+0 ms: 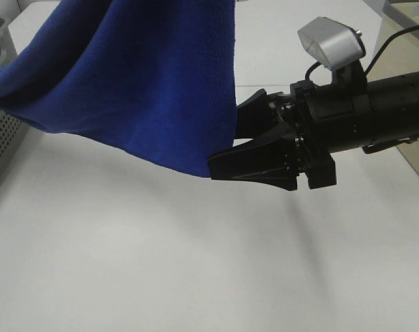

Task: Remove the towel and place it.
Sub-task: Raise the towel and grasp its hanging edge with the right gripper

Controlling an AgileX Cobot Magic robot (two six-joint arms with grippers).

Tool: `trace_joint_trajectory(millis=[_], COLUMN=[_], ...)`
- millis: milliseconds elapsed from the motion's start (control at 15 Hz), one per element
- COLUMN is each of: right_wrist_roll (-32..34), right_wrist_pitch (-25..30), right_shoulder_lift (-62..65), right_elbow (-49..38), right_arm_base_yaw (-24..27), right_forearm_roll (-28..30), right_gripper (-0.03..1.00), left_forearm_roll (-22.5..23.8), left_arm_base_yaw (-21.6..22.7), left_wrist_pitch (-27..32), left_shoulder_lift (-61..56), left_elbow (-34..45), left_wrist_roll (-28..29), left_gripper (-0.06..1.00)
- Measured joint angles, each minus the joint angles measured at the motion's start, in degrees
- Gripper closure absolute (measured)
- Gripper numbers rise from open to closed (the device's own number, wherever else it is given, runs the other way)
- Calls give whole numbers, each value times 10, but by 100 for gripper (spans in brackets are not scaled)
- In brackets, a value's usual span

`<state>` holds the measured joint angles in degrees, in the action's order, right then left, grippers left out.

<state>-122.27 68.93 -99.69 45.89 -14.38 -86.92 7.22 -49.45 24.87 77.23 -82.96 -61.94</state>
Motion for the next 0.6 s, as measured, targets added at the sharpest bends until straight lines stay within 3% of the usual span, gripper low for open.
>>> trace_joint_trajectory(millis=[600], right_wrist_roll=[30], right_wrist_pitch=[1], right_shoulder_lift=[0], right_elbow=[0], right_arm_base_yaw=[0], right_forearm_roll=[-2], right_gripper=[22], left_forearm_roll=[0], left_arm_base_yaw=[0], left_wrist_pitch=[1], left_shoulder_lift=[0], left_elbow=[0], left_wrist_roll=[2], left_gripper=[94])
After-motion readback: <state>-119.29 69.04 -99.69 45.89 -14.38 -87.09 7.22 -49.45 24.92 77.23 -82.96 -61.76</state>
